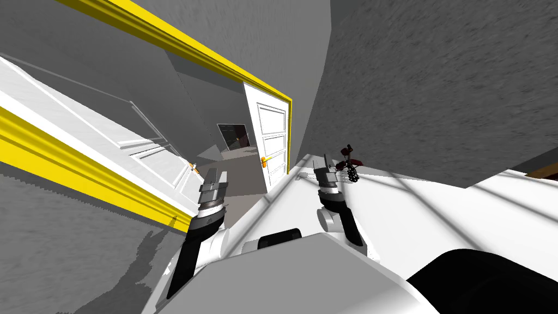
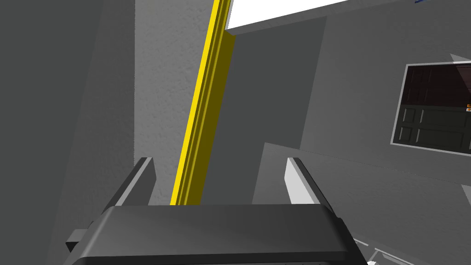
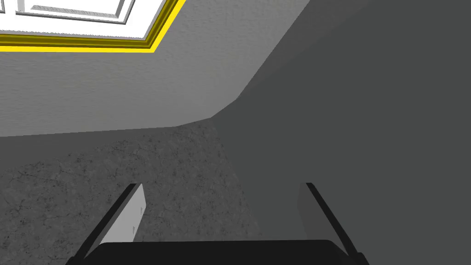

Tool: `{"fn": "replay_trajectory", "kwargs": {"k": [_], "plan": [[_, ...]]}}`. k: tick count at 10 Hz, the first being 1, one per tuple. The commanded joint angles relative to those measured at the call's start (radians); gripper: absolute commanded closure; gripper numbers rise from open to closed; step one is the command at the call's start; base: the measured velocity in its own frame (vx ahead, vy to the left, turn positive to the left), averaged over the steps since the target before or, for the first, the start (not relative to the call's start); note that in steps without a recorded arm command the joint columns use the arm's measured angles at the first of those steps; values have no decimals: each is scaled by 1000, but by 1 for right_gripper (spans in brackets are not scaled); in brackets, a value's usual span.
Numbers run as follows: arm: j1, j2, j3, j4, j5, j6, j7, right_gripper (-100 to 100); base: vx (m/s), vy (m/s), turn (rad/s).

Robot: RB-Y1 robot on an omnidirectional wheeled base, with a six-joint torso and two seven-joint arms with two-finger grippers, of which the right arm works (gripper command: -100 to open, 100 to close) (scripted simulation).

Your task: Push the door open

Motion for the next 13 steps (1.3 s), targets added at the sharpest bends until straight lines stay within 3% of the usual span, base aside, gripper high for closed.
{"fn": "replay_trajectory", "kwargs": {"k": [1,4,9,10,12,13], "plan": [[-22,-7,6,39,0,-1,-4,-100,36,-13,48],[-55,-15,14,97,0,-1,-9,-100,65,-24,39],[-139,-31,36,238,0,-3,-23,-100,72,-27,49],[-139,-31,36,245,0,-3,-23,-100,58,-37,20],[-180,-37,46,306,-1,-4,-30,-100,55,-25,44],[-180,-37,46,316,-1,-4,-30,-100,51,-19,29]]}}
